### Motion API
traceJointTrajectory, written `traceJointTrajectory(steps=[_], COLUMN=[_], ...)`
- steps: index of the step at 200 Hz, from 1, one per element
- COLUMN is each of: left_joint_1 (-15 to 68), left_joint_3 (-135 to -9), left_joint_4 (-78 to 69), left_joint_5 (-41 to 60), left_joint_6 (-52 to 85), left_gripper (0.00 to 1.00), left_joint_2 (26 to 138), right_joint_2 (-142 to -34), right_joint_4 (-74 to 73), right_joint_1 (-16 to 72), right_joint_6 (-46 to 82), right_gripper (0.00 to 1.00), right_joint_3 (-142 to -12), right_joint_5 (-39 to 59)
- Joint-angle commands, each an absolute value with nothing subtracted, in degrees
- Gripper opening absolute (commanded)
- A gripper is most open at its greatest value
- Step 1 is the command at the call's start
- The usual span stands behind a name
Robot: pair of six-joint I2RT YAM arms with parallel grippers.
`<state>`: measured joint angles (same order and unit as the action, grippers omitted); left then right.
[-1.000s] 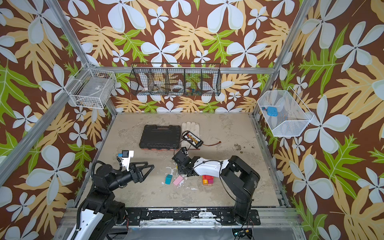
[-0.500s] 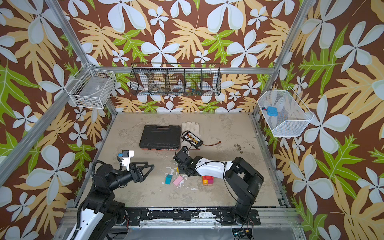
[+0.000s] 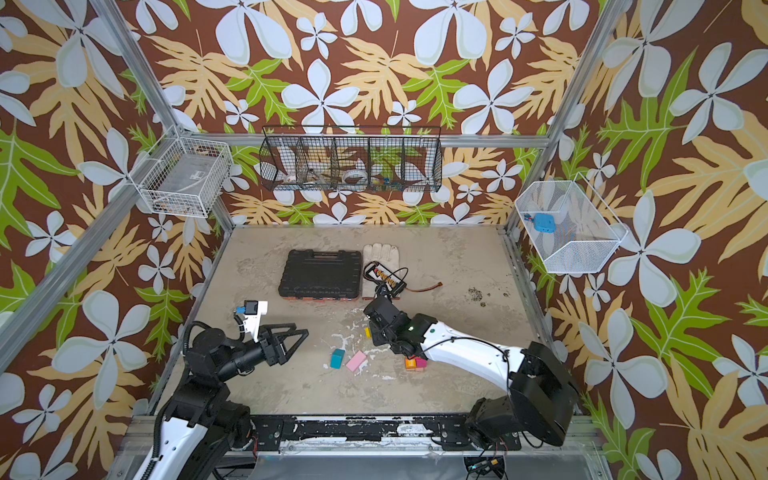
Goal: Build the wood block tower
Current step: 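Carry the yellow arch block over the stack with the right gripper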
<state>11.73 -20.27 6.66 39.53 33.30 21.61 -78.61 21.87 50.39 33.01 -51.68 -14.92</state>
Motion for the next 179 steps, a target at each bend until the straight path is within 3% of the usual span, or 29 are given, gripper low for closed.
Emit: traceJointTrajectory(steps=[1,68,97,179], left_joint_1=[11.65,11.69,11.65,11.68], left_joint_3=[-20.23,-20.13,-20.13,-20.04], left_joint_4=[5.14,5.01,5.05,4.83], left_joint_5=[40.5,40.52,40.6,41.14], left_joint_6=[33.49,33.57,33.64,33.66], left_gripper=[1.0,1.0,1.0,1.0], left_joint_2=[21.31,21.1,21.33,21.09], right_joint_2=[-73.88,-63.52,-59.52,-55.75], right_joint_4=[26.53,31.72,25.79,27.55], right_joint_1=[49.79,49.17,49.18,48.43], right_joint_6=[29.91,27.75,24.02,23.28], right_gripper=[0.0,0.0,0.0,0.0], right_joint_3=[-50.31,-46.72,-43.35,-42.47], right_joint_5=[-16.59,-19.52,-17.45,-19.47])
